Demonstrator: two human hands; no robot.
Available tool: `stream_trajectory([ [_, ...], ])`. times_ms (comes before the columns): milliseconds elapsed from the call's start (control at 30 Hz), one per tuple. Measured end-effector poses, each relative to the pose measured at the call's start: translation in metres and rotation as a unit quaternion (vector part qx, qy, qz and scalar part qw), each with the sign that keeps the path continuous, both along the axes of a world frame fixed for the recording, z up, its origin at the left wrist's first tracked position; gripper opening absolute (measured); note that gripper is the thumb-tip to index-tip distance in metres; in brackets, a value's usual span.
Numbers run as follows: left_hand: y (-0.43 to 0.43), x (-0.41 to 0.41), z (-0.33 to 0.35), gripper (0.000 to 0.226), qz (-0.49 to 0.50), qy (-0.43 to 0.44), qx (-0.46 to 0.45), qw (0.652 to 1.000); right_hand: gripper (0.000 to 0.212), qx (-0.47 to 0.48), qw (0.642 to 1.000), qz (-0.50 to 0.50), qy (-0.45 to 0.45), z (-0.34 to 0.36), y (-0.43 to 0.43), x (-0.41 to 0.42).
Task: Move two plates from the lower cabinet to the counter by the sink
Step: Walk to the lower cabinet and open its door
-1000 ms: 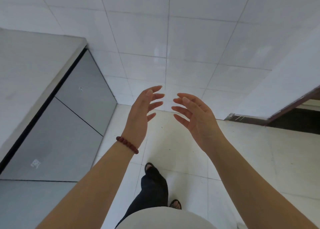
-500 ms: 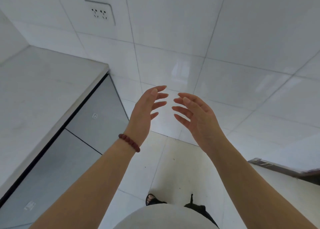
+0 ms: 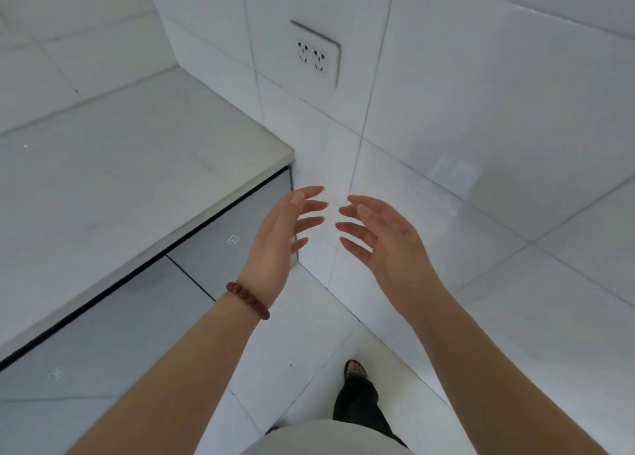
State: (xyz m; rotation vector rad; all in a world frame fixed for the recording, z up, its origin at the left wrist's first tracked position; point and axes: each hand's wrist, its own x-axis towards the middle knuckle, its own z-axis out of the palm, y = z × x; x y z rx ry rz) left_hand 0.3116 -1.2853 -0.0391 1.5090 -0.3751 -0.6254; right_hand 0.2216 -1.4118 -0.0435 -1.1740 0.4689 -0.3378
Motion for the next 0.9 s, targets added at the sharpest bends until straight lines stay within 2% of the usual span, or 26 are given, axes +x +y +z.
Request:
stream_trajectory([
  [233, -0.018, 0.041, 0.0, 0.048, 0.14, -0.018, 0.001, 0.99, 0.026, 0.016, 0.988, 0.151, 0.005, 0.001, -0.04, 0.087],
  [533, 0.031, 0.039, -0.019, 0.044, 0.343, 0.017, 0.038, 0.938, 0.023, 0.077, 0.938, 0.338, 0.026, -0.027, -0.004, 0.149],
  [767, 0.075, 0.032, -0.03, 0.04, 0.398, 0.025, 0.057, 0.915, 0.029, 0.081, 0.919, 0.382, 0.048, -0.044, 0.049, 0.159],
  [900, 0.105, 0.035, -0.043, 0.039, 0.388, 0.031, 0.055, 0.919, 0.021, 0.067, 0.923, 0.373, 0.061, -0.058, 0.077, 0.156],
])
